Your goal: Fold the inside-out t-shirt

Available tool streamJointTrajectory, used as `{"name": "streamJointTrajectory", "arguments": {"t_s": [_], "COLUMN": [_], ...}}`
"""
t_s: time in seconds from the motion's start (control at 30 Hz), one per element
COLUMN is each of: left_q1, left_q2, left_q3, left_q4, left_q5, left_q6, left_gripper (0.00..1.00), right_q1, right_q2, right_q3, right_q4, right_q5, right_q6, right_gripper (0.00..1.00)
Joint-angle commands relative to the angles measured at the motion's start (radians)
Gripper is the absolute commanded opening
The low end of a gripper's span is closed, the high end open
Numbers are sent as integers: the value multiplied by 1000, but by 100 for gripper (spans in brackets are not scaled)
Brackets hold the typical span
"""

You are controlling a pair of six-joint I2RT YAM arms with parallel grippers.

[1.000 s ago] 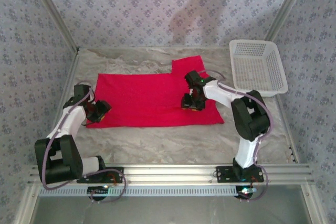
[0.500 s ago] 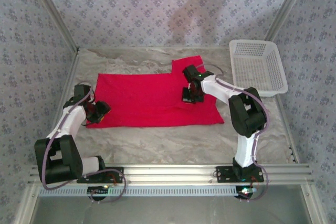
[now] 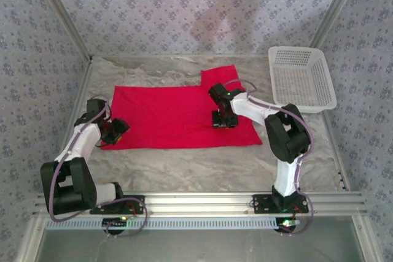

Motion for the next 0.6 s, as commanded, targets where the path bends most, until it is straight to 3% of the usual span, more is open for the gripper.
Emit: {"name": "streamJointTrajectory", "arguments": {"t_s": [0.0, 0.27, 0.47, 0.57], "left_q1": [-4, -4, -4, -5], "left_q2": [-5, -12, -15, -16], "left_q3": [11, 9, 11, 13], "left_q4": [-5, -9, -14, -17], "left_q5": [-2, -5, -8, -8], "left_q6": [7, 5, 7, 7], "left_gripper": [46, 46, 46, 46], "right_q1": [20, 31, 26, 27], "right_q2": [7, 41, 45, 37], "right_q3": [-1, -2, -1, 11], "right_q4": [-27, -27, -19, -29], "right_q5": [74, 139, 133, 139], "right_q6": [-29, -43, -33, -33], "right_gripper": [45, 41, 9, 1]}}
